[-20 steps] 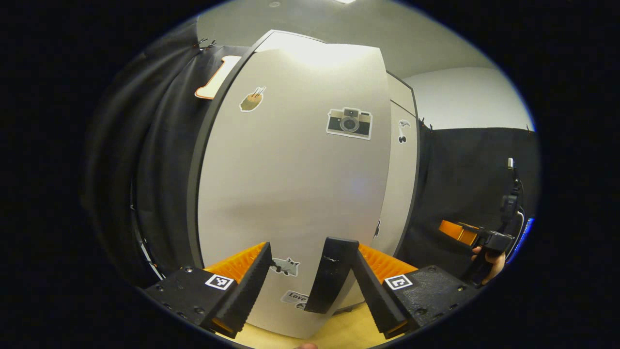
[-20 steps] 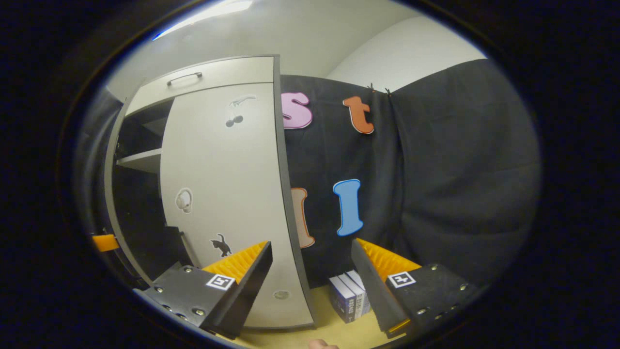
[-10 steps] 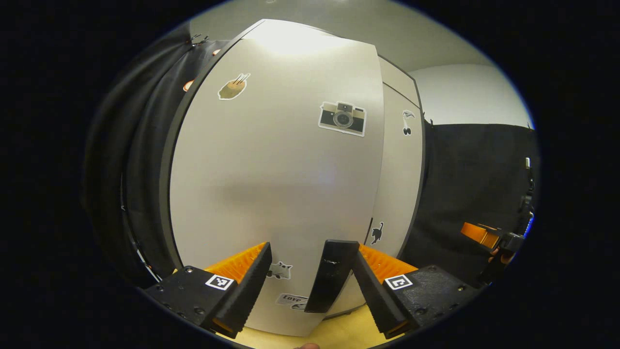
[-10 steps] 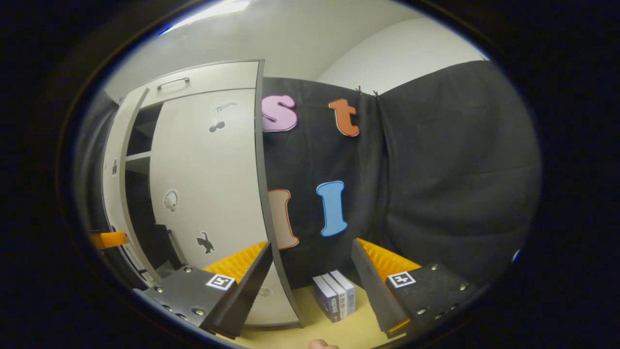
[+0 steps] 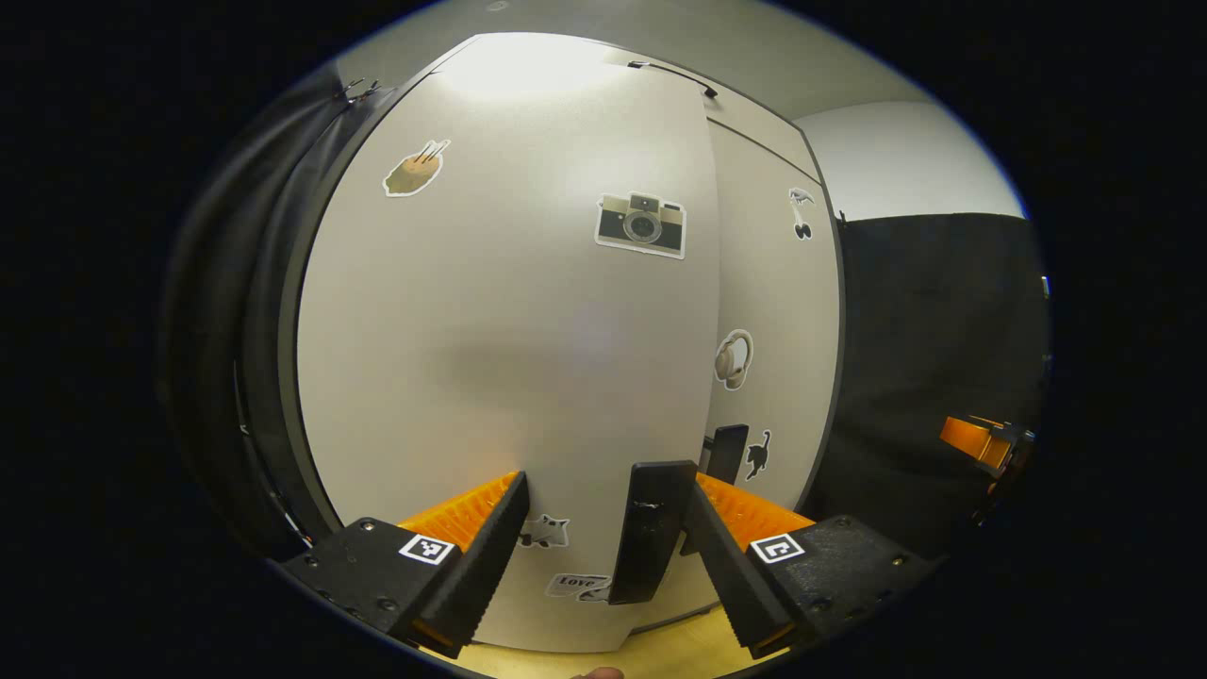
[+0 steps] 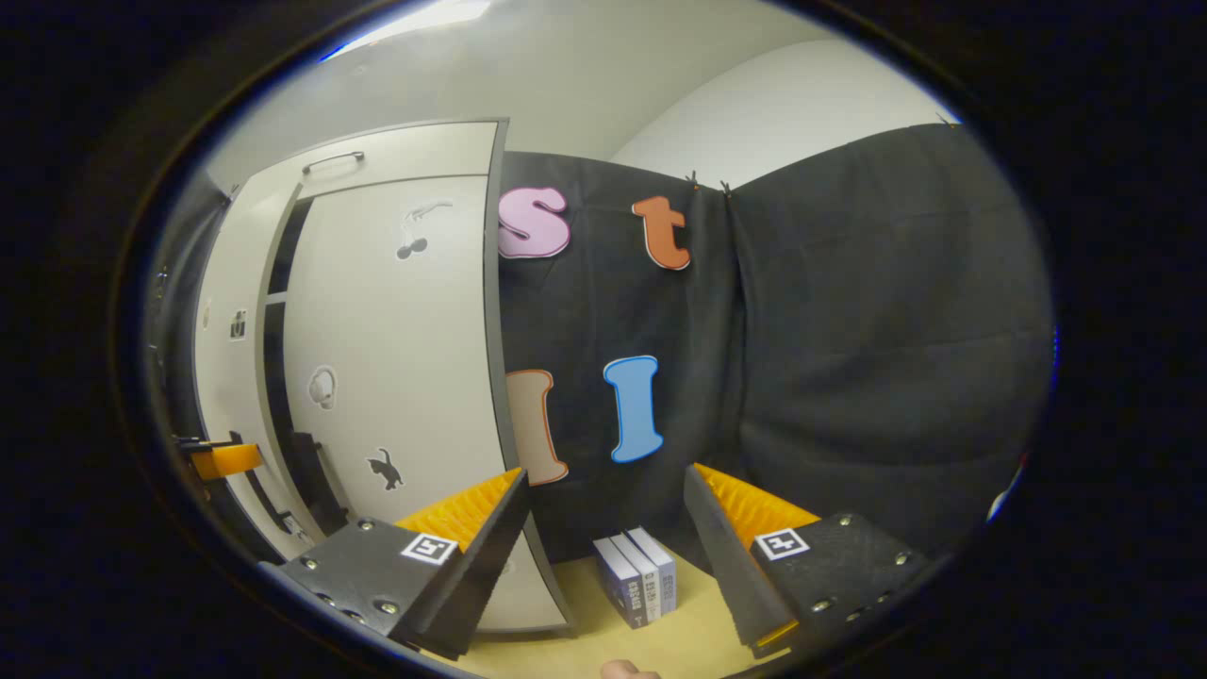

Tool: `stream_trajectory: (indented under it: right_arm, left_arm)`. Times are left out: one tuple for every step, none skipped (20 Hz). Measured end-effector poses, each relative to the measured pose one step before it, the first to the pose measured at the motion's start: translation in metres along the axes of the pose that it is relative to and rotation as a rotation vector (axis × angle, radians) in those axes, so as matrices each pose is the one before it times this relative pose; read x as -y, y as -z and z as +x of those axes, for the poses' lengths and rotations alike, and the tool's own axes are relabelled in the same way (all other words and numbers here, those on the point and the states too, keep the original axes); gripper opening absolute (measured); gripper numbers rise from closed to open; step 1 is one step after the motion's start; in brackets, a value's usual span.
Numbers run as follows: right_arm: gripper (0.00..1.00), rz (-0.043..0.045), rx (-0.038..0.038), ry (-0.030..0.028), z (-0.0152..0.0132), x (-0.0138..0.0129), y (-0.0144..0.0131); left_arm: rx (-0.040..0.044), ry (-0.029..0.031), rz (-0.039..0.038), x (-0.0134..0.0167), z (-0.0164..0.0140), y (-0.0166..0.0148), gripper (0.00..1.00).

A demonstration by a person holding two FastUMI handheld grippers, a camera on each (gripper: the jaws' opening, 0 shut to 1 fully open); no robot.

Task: Grasp the bottle in the cabinet with the left hand and place it on the coaster, then close the right door with the right hand and the left door with the left hand.

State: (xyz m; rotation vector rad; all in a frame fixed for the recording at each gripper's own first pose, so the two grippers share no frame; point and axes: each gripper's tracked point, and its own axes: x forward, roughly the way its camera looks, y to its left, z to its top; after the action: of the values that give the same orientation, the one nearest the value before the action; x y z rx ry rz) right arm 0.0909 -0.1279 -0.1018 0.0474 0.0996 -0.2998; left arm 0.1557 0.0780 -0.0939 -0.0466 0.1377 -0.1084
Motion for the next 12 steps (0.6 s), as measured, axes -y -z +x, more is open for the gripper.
stream_trajectory:
  right_arm:
    - [0.97, -0.00312, -0.00085, -0.00253, -0.00101, -0.00079, 0.00041]
    - [0.97, -0.00252, -0.00069, -0.00402, -0.00114, -0.00117, 0.00042]
    - [0.97, -0.00286, -0.00073, -0.00558, -0.00023, -0.00139, 0.00023]
    - [0.97, -0.00289, -0.00111, -0.00819, -0.00031, -0.00252, -0.00059]
    - [0.97, -0.00258, 0.00052, -0.00780, -0.00054, -0.00265, 0.00008]
    - [0.97, -0.00196, 0.00101, -0.00774, -0.00063, -0.00247, -0.00063]
    - [0.97, -0.00009, 0.00071, -0.01003, -0.00046, -0.00301, -0.00034]
    - [0.99, 0.00092, -0.00062, -0.00919, -0.00080, -0.00331, -0.00026]
    - [0.99, -0.00080, -0.00081, -0.00797, -0.00171, -0.00194, 0.00011]
    - [0.99, -0.00331, -0.00201, -0.00748, -0.00033, -0.00325, 0.00031]
    - [0.97, -0.00302, -0.00058, -0.00672, -0.00127, -0.00267, 0.00003]
    - [0.97, -0.00317, 0.00029, -0.00655, -0.00129, -0.00317, -0.00101]
  left_arm:
    - [0.00008, -0.00106, 0.00441, 0.00021, 0.00147, -0.00027, 0.98]
    - [0.00049, -0.00101, 0.00364, -0.00053, 0.00329, 0.00038, 0.98]
    - [0.00080, -0.00200, 0.00183, -0.00087, 0.00224, -0.00018, 0.98]
    - [0.00209, -0.00073, 0.00150, -0.00209, 0.00345, -0.00064, 0.98]
    - [0.00095, -0.00148, 0.00164, -0.00104, 0.00251, -0.00015, 0.98]
    - [0.00133, -0.00059, 0.00059, 0.00057, 0.00147, 0.00048, 0.96]
    - [0.00079, -0.00188, 0.00133, -0.00046, 0.00200, 0.00014, 0.98]
    - [0.00136, -0.00251, -0.00070, -0.00062, 0.00236, 0.00016, 0.96]
    - [0.00126, -0.00135, -0.00073, -0.00020, 0.00191, 0.00034, 0.95]
    - [-0.00082, -0.00250, 0.00214, -0.00013, 0.00193, 0.00049, 0.95]
    - [0.00019, -0.00245, 0.00342, -0.00033, 0.00114, -0.00025, 0.94]
    - [-0.00091, -0.00286, 0.00346, -0.00106, 0.00191, 0.00019, 0.94]
